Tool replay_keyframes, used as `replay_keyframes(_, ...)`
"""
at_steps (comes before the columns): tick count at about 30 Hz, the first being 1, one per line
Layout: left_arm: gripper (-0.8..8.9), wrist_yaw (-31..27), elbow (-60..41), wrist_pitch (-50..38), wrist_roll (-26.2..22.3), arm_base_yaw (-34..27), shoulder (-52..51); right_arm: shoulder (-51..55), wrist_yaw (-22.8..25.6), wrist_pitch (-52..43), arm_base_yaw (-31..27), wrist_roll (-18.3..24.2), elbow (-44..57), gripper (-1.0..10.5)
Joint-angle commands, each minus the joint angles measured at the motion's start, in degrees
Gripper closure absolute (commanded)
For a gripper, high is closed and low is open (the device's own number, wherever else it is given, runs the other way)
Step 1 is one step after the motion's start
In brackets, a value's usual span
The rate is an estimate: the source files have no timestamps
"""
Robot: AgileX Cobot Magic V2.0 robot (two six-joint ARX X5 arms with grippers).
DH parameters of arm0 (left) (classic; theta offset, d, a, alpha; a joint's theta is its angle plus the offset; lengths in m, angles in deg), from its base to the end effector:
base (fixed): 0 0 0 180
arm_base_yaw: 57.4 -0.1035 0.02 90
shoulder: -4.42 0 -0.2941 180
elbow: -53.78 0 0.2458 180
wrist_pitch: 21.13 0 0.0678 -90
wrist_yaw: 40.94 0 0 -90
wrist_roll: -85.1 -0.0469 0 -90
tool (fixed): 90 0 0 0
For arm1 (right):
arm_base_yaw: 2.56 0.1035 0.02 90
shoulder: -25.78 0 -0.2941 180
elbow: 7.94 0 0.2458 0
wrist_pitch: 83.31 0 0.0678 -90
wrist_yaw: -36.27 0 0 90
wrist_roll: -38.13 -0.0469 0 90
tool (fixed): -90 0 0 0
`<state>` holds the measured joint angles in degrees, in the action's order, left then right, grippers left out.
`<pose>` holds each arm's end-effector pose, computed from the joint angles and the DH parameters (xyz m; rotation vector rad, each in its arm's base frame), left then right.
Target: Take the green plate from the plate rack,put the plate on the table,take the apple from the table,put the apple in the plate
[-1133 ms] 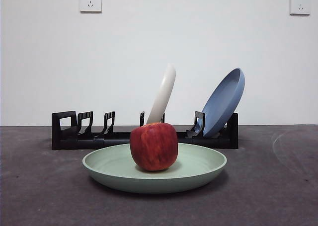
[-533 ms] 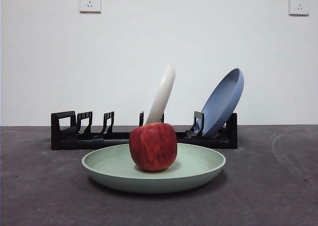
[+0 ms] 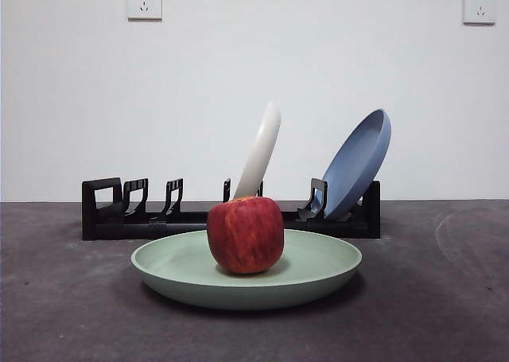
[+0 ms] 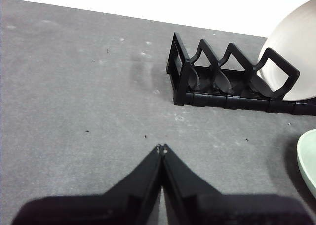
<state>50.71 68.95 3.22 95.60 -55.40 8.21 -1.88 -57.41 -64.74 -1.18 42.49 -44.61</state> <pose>0.0792 -0.0041 0.1457 -0.1817 0.2316 -0.0425 0.1152 0.0058 0.2595 -0.0725 0.1634 0.0944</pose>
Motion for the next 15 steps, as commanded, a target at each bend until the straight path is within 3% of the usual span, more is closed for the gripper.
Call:
replay_keyframes(1,8.17,-0.15,-0.42,-0.63,-0.68,-0.2,0.02,4.87,-0.2,-7.61,-0.92,0.17,8.46,9.5)
replay_keyframes(9,8.17,-0.15,-0.42,-0.63,-0.68,-0.2,0.04,16.44,0.55,-12.15,-3.58,0.28,20.48,9.5)
replay_keyframes(15,8.17,-0.15,-0.42,-0.63,-0.68,-0.2,0.04,19.98,0.5,-6.95,-3.74,0.76,21.73,9.5)
